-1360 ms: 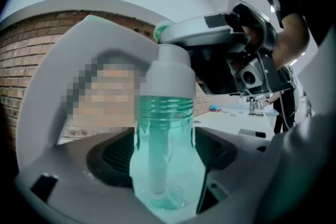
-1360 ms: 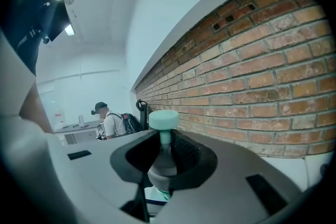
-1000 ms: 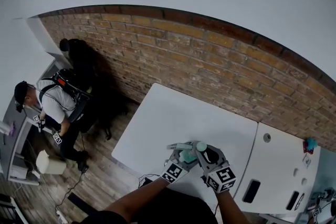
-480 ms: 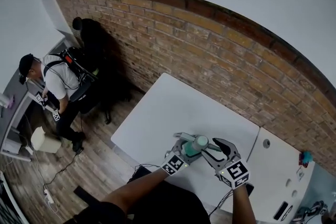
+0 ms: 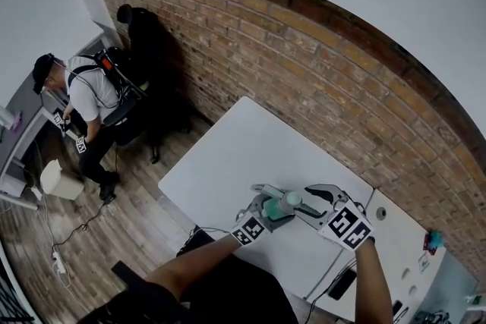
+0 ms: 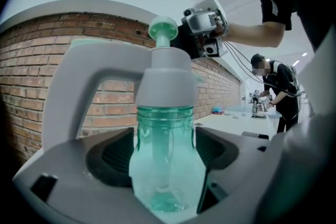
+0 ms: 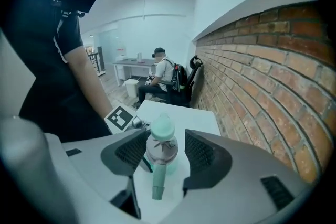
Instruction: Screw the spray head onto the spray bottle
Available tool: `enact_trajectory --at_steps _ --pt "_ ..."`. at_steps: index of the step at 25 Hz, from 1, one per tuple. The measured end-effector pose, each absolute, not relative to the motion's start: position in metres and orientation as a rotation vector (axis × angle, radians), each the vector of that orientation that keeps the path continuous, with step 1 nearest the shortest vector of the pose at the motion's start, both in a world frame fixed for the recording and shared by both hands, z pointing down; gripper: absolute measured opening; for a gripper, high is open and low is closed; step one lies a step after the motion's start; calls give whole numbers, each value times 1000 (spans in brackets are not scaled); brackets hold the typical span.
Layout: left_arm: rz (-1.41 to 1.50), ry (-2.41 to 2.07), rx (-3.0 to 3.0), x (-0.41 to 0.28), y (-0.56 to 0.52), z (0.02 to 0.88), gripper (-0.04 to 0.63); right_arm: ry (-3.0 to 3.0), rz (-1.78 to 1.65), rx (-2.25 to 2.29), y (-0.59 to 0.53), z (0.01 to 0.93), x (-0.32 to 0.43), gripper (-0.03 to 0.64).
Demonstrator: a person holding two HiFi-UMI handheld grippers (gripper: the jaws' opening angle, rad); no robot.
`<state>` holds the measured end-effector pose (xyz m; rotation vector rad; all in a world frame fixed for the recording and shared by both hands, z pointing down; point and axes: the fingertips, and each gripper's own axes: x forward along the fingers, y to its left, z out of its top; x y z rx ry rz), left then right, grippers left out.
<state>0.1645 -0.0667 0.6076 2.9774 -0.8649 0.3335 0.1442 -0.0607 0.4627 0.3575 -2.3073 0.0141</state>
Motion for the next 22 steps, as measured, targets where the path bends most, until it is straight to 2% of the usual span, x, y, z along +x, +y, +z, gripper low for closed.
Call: enact_trajectory --at_steps 6,9,22 --pt "376 -865 3003 167 -63 615 350 -2138 98 164 -54 485 133 242" --pt "350 -861 3011 167 -65 613 350 -2067 49 89 -55 496 128 261" --pt "330 -837 3007 167 -64 615 350 -1841 -124 -91 -55 523 125 259"
